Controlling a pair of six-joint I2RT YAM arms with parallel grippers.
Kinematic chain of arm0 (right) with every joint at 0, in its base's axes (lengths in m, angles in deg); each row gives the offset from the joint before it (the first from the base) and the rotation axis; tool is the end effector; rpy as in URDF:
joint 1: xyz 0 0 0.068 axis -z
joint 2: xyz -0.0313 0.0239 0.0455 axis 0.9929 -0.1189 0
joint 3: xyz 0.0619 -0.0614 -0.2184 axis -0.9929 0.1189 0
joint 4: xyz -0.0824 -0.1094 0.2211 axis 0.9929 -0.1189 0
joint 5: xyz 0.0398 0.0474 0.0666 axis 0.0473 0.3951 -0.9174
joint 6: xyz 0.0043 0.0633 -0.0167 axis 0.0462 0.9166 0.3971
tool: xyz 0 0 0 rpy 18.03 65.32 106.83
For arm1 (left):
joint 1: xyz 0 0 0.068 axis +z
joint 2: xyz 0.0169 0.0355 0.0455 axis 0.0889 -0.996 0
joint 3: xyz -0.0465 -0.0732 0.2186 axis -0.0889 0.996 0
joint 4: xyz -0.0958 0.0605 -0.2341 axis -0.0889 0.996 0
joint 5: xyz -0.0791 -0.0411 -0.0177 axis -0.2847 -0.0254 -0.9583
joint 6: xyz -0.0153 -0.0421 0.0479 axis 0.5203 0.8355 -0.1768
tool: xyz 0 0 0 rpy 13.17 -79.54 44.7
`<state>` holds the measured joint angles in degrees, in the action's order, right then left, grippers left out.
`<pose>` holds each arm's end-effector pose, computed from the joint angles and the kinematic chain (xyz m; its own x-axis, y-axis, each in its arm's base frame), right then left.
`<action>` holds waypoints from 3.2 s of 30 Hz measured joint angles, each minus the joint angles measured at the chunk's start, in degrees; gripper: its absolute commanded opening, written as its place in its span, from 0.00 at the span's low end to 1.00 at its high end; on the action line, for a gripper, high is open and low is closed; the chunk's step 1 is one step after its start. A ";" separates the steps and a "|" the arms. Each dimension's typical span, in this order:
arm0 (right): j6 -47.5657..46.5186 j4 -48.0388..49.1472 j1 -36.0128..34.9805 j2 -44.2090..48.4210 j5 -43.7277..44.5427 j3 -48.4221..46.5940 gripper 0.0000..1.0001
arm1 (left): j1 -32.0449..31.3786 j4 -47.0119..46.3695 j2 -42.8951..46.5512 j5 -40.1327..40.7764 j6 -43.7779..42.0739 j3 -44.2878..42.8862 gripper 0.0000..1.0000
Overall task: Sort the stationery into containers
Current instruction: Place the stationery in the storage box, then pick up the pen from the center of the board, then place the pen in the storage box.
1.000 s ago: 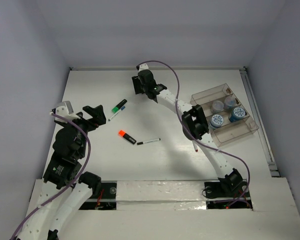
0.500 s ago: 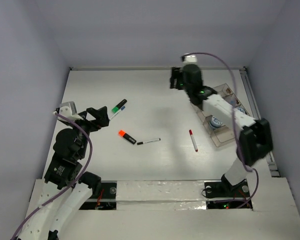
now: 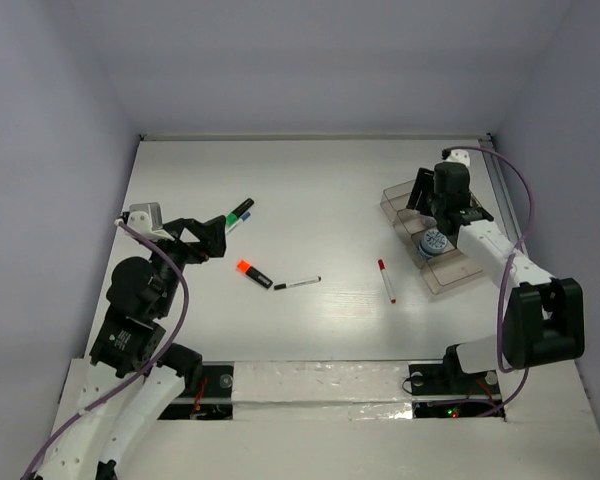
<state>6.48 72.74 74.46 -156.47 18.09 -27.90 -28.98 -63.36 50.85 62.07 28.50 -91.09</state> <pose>0.3314 0.0378 0.2234 -0.4914 0.1971 -0.8484 0.2066 0.9726 0.1063 0.1460 -0.0547 0.3583 0.0594 -0.3538 -0.9334 0.2680 0.9064 -0.3265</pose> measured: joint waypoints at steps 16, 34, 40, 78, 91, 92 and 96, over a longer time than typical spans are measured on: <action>0.61 1.29 0.02 -6.14 -1.62 0.07 0.44 | 0.00 0.00 -0.59 -1.70 -0.74 0.00 0.99; 1.62 2.49 0.02 -7.54 -0.35 0.68 1.00 | 0.00 -0.02 -0.63 -2.12 -0.83 0.00 0.99; 0.00 2.93 -1.46 -1.97 -4.96 0.96 1.00 | 0.37 -0.02 -0.79 -2.12 -0.92 0.00 0.99; -9.92 -10.56 -51.41 -50.99 -9.68 -46.10 0.10 | 3.78 0.02 -1.55 -0.57 -0.96 0.00 0.99; 0.63 1.40 -38.58 -28.79 -3.96 -28.20 0.07 | 3.74 0.00 -1.16 -1.27 -0.98 0.00 0.99; 1.57 3.13 -34.64 -24.33 -3.15 -25.73 0.07 | 3.74 0.02 -1.09 -1.33 -0.98 0.00 0.99; 4.85 8.17 -18.47 -9.75 2.89 -16.94 0.07 | 3.61 0.00 -0.76 -1.60 -0.98 0.00 0.99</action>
<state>11.33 80.92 55.99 -166.22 20.98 -44.84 -25.38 -63.36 50.08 60.47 27.52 -91.09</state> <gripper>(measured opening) 0.355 0.990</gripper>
